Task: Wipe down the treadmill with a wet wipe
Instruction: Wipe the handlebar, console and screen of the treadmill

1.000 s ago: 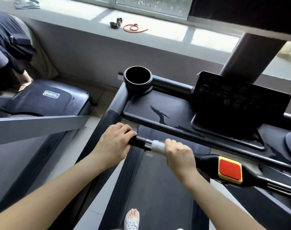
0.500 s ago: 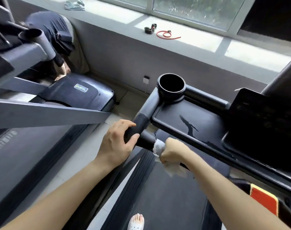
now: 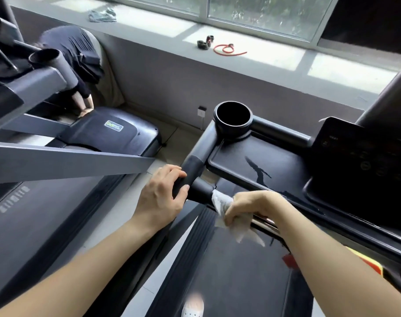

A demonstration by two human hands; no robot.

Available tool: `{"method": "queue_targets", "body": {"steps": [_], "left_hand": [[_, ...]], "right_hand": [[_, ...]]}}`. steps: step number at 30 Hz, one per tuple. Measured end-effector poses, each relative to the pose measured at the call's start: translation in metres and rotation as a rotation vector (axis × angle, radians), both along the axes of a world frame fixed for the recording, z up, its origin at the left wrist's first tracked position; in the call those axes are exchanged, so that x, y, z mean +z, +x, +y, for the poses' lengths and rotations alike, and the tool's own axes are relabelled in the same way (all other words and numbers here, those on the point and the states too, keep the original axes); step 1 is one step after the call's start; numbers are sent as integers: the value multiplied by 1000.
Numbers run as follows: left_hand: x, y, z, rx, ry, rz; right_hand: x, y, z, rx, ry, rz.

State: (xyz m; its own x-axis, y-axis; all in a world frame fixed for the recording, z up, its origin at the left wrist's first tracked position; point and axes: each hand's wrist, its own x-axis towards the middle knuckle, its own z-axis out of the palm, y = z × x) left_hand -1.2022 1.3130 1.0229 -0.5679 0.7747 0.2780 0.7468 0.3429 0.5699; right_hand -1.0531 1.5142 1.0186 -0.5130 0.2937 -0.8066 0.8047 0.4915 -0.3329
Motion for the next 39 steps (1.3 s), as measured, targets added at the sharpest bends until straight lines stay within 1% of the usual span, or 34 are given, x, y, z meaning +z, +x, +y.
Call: {"method": "queue_targets", "body": {"steps": [1,3,4,6,7,8,9,10,12,14,15,16,18,19,20,21,22,23,24,26,28,30,31,33,35,37,39], "left_hand": [[0,-1,-1,0,1,4],[-2,-3,0,4,11,-7],[-2,-4,1,8,14,-14],[-2,-3,3,19,7,-7],[-1,-2,4,22,2,-3],[-1,-1,6,25,2,2],[0,-1,7,27,1,16],[1,0,8,22,-7,33],[-1,0,8,16,-34,52],[-1,0,8,19,-43,40],[-2,0,7,22,-42,26],[-1,0,6,14,-35,18],[0,-3,5,14,-9,-11],[-1,-4,5,15,6,-27],[-1,-5,5,20,19,-46],[-1,-5,5,30,31,-61],[-1,-5,5,43,40,-76],[0,-5,5,57,51,-97],[0,-5,6,68,62,-120],[1,-4,7,73,66,-132],[1,-4,8,73,59,-126],[2,-3,7,76,55,-144],[2,-4,7,74,54,-153],[2,-4,7,73,56,-164],[2,-5,7,68,58,-171],[0,-5,6,60,67,-176],[0,-7,6,66,78,-203]], "right_hand": [[-2,7,-5,36,79,-9],[-8,16,-17,5,337,72],[-12,19,-27,-5,500,122],[-27,18,-47,108,884,226],[-30,15,-60,149,950,230],[-33,9,-64,156,1058,279],[-30,-2,-65,135,1019,307],[-20,-14,-61,75,938,334],[-10,-34,-46,9,551,258],[4,-48,-25,28,139,139],[6,-51,-17,46,21,113],[5,-47,-15,46,-35,140],[-1,-37,-22,-10,18,269],[-2,-31,-31,-47,121,339],[-5,-25,-41,-36,281,395],[-10,-21,-48,28,473,426],[-14,-19,-54,93,621,450],[-15,-19,-57,124,689,472],[-15,-20,-57,125,701,505],[-13,-26,-52,79,657,550],[-18,-34,-46,32,622,561],[-21,-46,-42,-69,596,532],[-21,-53,-44,-144,604,508],[-18,-65,-57,-265,706,483],[-18,-73,-78,-298,833,556],[-20,-71,-100,-317,880,733],[-31,-56,-114,-202,920,834]]}}
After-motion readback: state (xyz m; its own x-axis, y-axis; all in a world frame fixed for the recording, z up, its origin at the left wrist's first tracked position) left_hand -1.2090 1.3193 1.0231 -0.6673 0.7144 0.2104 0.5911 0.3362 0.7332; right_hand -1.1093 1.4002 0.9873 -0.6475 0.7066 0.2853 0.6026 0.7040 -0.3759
